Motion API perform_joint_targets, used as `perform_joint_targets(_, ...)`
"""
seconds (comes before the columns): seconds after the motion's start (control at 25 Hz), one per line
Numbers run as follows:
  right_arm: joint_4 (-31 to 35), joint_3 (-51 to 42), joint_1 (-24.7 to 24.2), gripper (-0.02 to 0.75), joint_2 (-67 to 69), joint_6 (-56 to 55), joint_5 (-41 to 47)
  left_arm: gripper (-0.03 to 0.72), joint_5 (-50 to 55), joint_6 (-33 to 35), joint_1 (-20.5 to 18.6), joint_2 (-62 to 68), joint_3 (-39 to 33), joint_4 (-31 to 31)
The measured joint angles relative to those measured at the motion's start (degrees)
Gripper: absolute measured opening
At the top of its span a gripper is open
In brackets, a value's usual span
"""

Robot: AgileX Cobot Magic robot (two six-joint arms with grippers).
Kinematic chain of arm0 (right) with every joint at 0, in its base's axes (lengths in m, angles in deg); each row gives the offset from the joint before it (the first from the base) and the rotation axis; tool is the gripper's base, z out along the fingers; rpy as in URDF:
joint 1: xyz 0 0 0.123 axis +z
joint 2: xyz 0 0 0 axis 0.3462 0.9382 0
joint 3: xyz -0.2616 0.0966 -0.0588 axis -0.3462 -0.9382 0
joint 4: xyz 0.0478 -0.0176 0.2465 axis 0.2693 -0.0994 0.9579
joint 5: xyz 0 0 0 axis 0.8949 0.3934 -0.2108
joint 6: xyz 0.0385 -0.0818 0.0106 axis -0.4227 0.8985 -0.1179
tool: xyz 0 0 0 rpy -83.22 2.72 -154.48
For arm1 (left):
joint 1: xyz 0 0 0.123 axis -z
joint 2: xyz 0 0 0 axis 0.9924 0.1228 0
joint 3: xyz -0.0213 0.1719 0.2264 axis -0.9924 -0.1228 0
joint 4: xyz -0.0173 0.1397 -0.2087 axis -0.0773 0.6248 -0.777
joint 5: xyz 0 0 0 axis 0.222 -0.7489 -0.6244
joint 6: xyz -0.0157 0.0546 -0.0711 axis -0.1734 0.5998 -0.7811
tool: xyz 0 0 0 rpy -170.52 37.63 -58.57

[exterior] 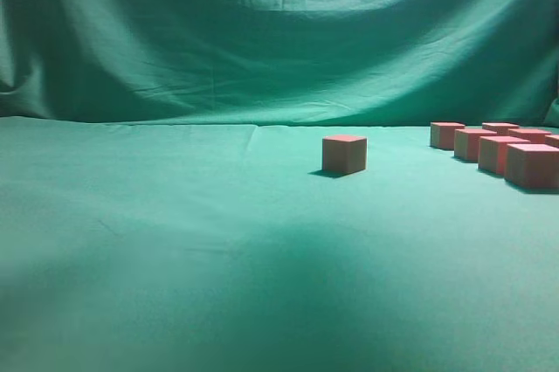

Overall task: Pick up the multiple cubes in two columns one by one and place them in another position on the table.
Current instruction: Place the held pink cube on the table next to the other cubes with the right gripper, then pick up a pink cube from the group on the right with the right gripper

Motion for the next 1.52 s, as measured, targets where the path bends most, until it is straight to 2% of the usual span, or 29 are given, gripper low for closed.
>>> perform_joint_targets(0.36, -0.2, -26.2, -14.5, 0.597, -16.7, -6.1, 0.4, 0.000, 0.0, 0.0, 0.0, 0.0, 0.0, 0.0)
perform_joint_targets(0.4, -0.2, -28.7, -16.1, 0.549, -17.3, -6.9, 0.4, 0.000, 0.0, 0.0, 0.0, 0.0, 0.0, 0.0)
perform_joint_targets(0.6, 0.8, -42.4, -20.8, 0.549, -18.2, -9.9, -1.8, 0.000, 0.0, 0.0, 0.0, 0.0, 0.0, 0.0)
perform_joint_targets(0.96, 5.7, -60.3, -21.3, 0.549, -18.2, -10.6, -24.0, 0.000, 0.0, 0.0, 0.0, 0.0, 0.0, 0.0)
perform_joint_targets(1.24, 5.6, -62.8, -21.3, 0.549, -14.1, -10.7, -33.7, 0.000, 0.0, 0.0, 0.0, 0.0, 0.0, 0.0)
perform_joint_targets(1.52, 5.2, -62.8, -21.3, 0.549, -9.5, -10.7, -37.1, 0.000, 0.0, 0.0, 0.0, 0.0, 0.0, 0.0)
